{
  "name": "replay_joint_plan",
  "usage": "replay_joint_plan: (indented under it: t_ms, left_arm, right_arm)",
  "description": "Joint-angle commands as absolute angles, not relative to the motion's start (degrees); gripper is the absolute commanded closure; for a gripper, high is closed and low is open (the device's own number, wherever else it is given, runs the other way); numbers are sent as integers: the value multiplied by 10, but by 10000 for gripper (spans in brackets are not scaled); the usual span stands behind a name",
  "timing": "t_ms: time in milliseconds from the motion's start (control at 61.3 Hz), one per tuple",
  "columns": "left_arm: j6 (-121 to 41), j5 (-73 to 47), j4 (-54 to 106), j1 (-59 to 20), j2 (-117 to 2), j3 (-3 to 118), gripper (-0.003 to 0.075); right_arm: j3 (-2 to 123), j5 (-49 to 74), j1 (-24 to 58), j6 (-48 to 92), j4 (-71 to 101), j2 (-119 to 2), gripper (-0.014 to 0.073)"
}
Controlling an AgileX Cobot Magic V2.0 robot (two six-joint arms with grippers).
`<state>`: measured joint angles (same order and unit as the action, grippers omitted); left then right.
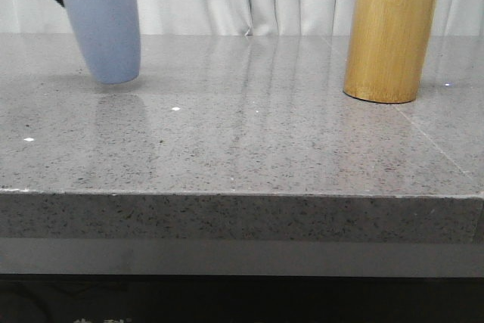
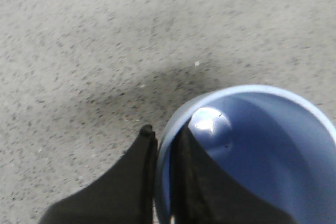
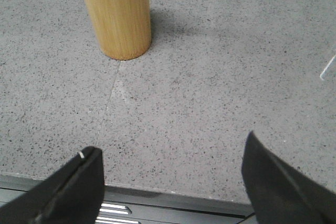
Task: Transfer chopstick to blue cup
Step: 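Close the left gripper on the blue cup's rim, then carry the blue cup toward the bamboo holder and set it down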
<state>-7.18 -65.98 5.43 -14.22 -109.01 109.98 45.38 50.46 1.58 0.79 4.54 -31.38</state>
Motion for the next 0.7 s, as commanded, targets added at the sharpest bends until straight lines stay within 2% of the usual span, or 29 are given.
replay_joint_plan:
  t_ms: [0, 375, 685]
  left_arm:
    - [-69, -644, 77, -171, -1060, 1139, 739]
    - [-69, -662, 73, -285, -1095, 1240, 739]
    - [-69, -689, 70, -321, -1158, 1304, 739]
  right_arm:
    - [469, 470, 13, 13, 46, -320, 33]
    - [469, 470, 13, 13, 46, -321, 33]
    - [469, 473, 13, 13, 46, -332, 33]
